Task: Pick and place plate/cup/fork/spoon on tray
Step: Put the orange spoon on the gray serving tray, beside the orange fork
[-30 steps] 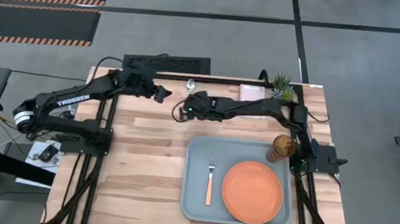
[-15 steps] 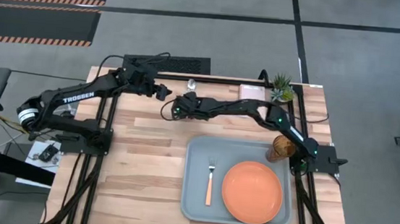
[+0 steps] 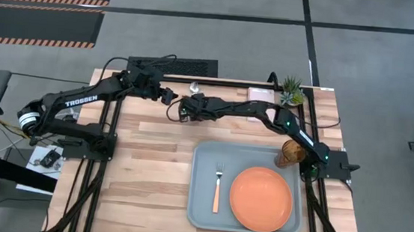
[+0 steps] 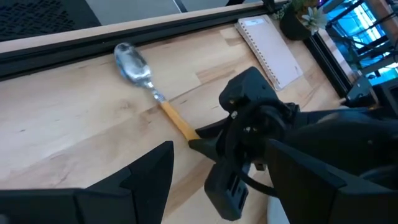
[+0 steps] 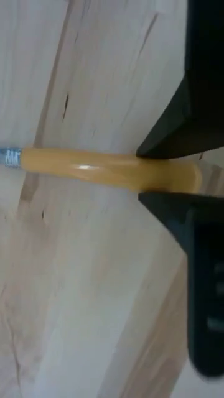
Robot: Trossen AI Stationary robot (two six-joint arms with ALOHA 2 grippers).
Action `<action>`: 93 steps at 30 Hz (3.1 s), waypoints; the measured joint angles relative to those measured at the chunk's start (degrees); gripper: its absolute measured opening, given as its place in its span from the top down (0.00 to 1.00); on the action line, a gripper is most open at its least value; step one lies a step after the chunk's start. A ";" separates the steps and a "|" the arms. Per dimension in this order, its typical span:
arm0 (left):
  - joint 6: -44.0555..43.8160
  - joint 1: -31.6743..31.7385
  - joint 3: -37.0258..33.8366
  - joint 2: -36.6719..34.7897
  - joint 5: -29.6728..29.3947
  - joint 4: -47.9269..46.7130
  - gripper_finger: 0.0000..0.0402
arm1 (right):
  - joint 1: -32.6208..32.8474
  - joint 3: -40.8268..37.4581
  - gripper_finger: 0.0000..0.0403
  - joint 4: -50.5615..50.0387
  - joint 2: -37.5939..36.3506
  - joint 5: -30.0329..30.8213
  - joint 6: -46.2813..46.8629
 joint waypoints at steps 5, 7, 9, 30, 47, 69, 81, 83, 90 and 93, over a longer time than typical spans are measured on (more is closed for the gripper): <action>0.03 0.00 0.00 0.00 0.00 0.02 0.40 | 0.58 0.06 0.92 0.36 -0.03 -0.49 -0.14; 0.04 0.00 0.00 0.00 0.00 0.01 0.40 | 0.76 0.02 0.97 0.46 -0.01 -1.83 -0.57; 0.49 0.00 0.00 0.00 0.09 0.00 0.40 | 0.97 0.02 0.99 0.26 0.04 -2.12 -0.63; 2.91 -0.02 0.00 -0.55 3.10 -0.09 0.40 | 8.15 -0.24 0.81 -13.39 -2.67 -2.22 2.27; 3.24 -0.02 0.00 -0.55 3.17 -0.04 0.40 | 7.91 0.22 0.53 -4.65 -2.89 5.89 -5.06; 4.59 0.00 0.00 -0.55 2.78 -0.04 0.40 | 3.34 0.24 0.51 0.23 -1.38 5.41 -9.73; 4.99 0.00 0.00 -0.55 1.95 -0.04 0.40 | 4.69 0.24 0.51 -1.62 -1.44 2.81 -9.71; 5.00 0.00 0.00 -0.55 1.78 -0.04 0.40 | 4.59 0.24 0.51 -1.56 -1.49 2.85 -9.70; 4.98 -0.01 0.00 -0.55 1.29 -0.04 0.40 | 4.63 -4.35 0.52 2.03 -1.95 3.26 -7.78; 4.96 0.00 0.00 -0.55 1.22 -0.04 0.40 | 4.58 -4.44 0.53 1.95 -1.97 2.86 -7.78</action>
